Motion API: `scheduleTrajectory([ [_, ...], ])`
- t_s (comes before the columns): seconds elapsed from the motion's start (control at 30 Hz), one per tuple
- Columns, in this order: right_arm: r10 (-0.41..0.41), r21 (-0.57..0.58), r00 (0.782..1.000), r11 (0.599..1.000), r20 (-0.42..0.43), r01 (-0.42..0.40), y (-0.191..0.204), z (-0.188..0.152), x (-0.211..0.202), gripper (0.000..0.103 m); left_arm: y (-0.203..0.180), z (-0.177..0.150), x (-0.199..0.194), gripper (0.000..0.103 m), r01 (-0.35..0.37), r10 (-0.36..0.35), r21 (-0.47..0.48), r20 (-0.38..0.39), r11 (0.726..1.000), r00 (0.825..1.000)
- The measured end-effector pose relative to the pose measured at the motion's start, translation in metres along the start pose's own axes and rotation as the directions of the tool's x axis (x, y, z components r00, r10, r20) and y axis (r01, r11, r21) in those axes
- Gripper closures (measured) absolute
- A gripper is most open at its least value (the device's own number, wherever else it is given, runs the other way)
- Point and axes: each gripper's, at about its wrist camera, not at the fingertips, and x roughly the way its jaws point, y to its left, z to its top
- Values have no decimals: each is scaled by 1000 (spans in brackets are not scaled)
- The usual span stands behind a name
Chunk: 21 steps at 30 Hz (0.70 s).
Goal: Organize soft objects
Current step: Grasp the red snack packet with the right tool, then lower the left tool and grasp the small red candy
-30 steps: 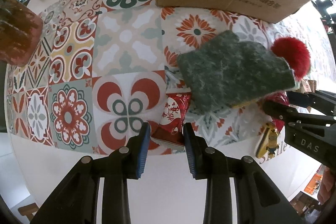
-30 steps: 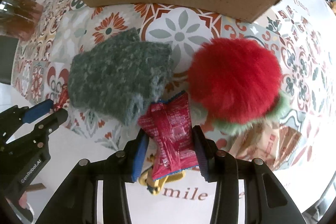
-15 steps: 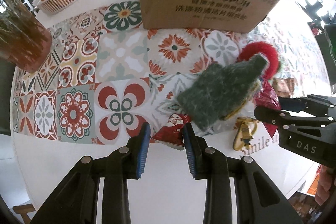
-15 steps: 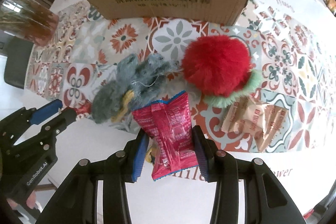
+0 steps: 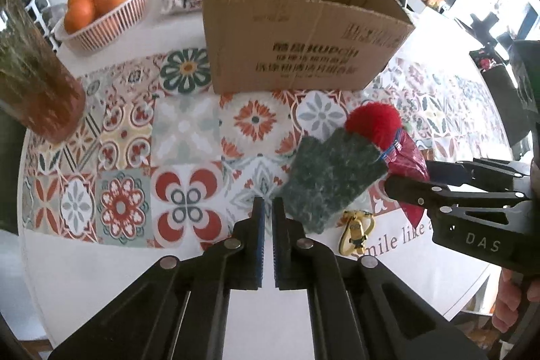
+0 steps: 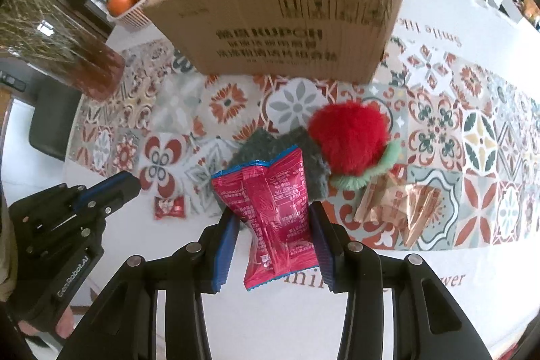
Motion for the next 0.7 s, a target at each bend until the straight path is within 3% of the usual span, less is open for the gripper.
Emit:
scheduleTrajectory([
  [0.27,21,-21,1000,1000,-7,-21,18,-6,5,60,5,-6,8,96,-12,16,65,-65,998,998],
  [0.4,34,-28,999,999,-37,-35,25,-9,17,60,18,-15,20,95,-6,8,16,-137,1000,991],
  [0.43,34,-31,999,999,-42,-35,27,-10,20,60,20,-16,21,91,-10,11,7,-139,1000,990],
  [0.53,33,-41,998,999,-62,-36,30,-12,28,60,26,-21,27,66,9,-14,-29,-162,1000,987],
  [0.7,27,-39,995,999,-95,-30,32,-15,41,60,27,-24,40,59,21,-21,-3,-214,1000,977],
])
